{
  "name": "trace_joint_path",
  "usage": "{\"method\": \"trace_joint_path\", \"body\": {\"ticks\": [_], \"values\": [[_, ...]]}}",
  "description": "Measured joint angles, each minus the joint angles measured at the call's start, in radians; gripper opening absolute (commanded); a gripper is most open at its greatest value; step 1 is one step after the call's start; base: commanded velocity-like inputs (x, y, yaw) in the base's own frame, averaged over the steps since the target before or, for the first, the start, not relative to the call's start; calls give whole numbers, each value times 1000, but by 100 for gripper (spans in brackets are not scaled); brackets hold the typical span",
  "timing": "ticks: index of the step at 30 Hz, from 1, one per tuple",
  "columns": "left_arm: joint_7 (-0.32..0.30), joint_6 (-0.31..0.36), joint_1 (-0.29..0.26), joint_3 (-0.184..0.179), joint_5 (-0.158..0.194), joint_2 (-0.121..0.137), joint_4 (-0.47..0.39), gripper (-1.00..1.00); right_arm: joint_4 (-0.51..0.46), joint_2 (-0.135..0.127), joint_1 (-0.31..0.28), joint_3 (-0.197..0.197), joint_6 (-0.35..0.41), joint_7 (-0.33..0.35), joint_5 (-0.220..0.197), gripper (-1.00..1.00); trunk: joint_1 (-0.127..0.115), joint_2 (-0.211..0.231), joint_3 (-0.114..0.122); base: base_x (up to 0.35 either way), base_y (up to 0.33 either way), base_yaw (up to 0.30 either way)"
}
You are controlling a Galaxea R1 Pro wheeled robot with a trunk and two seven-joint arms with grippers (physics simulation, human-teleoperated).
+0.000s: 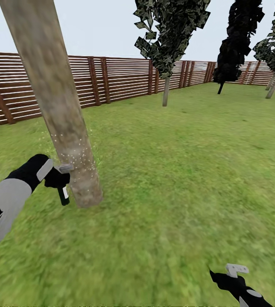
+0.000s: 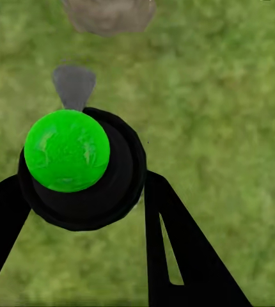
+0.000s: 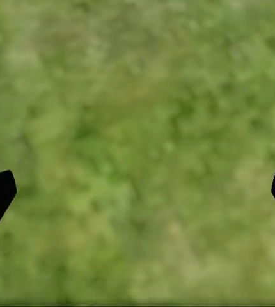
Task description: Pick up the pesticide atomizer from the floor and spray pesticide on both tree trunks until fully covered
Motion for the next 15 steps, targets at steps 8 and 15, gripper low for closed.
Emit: {"method": "trace_joint_path", "body": {"ticks": [8,15], "values": [[0,4,-176,0,1,2,10,-100,0,0,0,0,0,0,0,100,0,0,0,-2,0,0],[2,-12,-60,-3,-1,34,53,-100,0,0,0,0,0,0,0,100,0,0,0,0,0,0]]}}
